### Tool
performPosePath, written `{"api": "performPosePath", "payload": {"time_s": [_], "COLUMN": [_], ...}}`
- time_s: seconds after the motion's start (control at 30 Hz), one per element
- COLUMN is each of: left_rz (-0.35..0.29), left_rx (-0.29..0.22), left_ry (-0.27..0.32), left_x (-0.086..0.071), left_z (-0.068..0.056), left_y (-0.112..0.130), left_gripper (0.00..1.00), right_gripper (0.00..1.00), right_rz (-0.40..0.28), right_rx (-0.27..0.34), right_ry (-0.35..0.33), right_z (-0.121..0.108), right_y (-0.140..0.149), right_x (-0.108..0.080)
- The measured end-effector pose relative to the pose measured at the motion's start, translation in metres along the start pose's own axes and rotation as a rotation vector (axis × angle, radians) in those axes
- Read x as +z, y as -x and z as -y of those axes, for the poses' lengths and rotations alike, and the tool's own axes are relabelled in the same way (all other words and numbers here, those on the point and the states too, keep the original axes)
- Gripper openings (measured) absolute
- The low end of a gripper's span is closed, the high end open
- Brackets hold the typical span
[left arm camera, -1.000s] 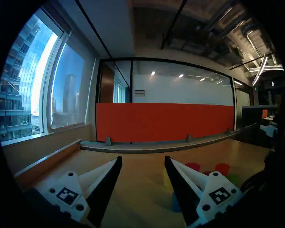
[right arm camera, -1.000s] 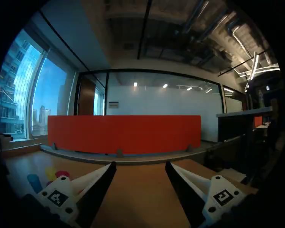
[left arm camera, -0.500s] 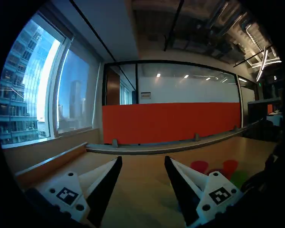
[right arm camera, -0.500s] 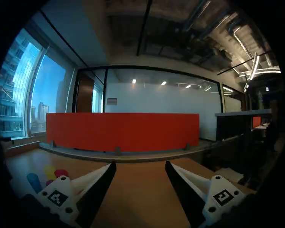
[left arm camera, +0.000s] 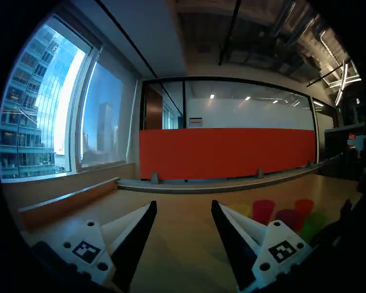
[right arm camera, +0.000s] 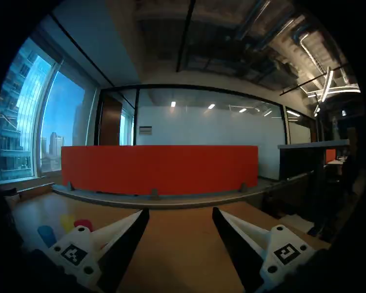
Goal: Pour water
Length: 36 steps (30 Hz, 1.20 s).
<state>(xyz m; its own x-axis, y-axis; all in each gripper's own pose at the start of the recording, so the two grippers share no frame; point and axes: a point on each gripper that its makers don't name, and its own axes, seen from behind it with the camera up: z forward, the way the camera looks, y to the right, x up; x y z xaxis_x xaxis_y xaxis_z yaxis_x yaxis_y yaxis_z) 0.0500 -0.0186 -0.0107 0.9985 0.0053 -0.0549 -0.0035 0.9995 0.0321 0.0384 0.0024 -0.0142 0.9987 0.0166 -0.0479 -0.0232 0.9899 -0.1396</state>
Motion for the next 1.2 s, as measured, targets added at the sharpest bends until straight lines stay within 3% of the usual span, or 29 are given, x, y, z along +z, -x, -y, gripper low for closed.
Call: {"api": "performPosePath", "payload": {"time_s": [0.3,0.57,1.2], "left_rz": [0.003,0.019,0.053], "left_rx": [-0.006,0.003,-0.008], "left_ry": [-0.013,0.013,0.045], "left_x": [0.0,0.001,0.005], "left_z": [-0.002,-0.015,-0.024], "left_y": [0.018,0.033,0.05], "left_gripper": [0.82,0.82,0.82], "right_gripper": [1.0,1.0,1.0], "right_rz": [0.0,-0.002,0.001], "right_rx": [0.002,0.017,0.014], "right_ry": [0.002,0.002,0.001], "right_z": [-0.001,-0.005,-0.006], "right_y": [0.001,0.002,0.004], "right_x": [-0.001,-0.004,-0.002]}}
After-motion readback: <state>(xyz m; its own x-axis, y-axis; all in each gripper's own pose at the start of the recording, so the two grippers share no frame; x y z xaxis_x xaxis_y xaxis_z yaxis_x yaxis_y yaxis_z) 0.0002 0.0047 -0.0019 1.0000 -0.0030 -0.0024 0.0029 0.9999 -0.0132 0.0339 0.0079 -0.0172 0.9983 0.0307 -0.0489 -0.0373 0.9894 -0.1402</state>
